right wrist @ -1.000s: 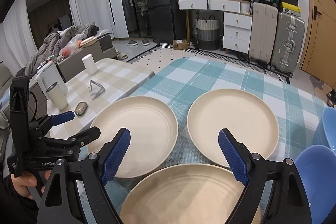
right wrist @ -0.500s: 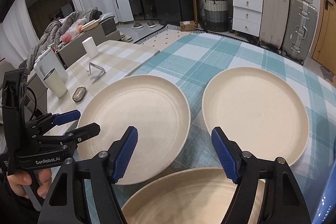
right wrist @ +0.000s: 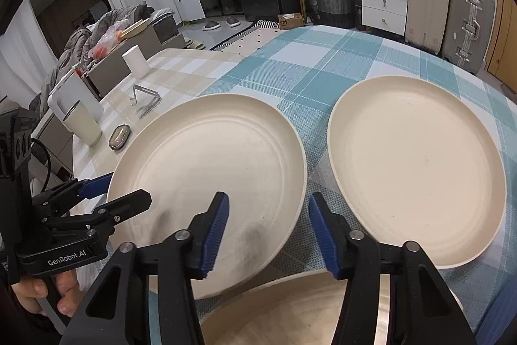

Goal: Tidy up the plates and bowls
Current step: 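Close the left tool on the plate rim while the right tool grips its rim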

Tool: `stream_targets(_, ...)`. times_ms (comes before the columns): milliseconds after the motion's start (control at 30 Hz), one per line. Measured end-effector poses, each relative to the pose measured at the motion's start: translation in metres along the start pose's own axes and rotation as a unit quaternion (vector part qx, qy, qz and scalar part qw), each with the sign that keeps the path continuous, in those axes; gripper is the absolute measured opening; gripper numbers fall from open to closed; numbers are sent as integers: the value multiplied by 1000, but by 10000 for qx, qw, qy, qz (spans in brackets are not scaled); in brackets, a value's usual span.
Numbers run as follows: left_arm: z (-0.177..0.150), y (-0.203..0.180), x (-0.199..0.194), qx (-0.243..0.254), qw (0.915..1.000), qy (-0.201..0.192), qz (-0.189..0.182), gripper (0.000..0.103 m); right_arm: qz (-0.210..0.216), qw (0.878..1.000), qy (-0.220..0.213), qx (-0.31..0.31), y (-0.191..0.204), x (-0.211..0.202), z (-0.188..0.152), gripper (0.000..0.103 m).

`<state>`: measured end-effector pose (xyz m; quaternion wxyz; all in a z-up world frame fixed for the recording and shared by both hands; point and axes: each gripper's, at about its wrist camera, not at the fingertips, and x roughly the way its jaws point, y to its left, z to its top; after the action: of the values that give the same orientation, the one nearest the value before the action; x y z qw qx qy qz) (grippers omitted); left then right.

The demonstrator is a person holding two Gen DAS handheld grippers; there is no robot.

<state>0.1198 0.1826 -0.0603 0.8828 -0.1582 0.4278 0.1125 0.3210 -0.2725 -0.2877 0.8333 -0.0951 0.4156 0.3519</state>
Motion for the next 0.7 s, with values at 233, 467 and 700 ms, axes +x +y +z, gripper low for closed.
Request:
stream_targets(233,-1,1,2,-50,9998,21,205,36,-120,9999,2,57,0,0,2,33)
stream_targets(467,-2,4,0,-37,9994,-5,331,24,-306,9995,-31,23,-2,-1,0,24)
stream_targets(700,-2,3,-5,3,9993,-72,373,23,-447,9990,-57,-44,1,-2,-1,23)
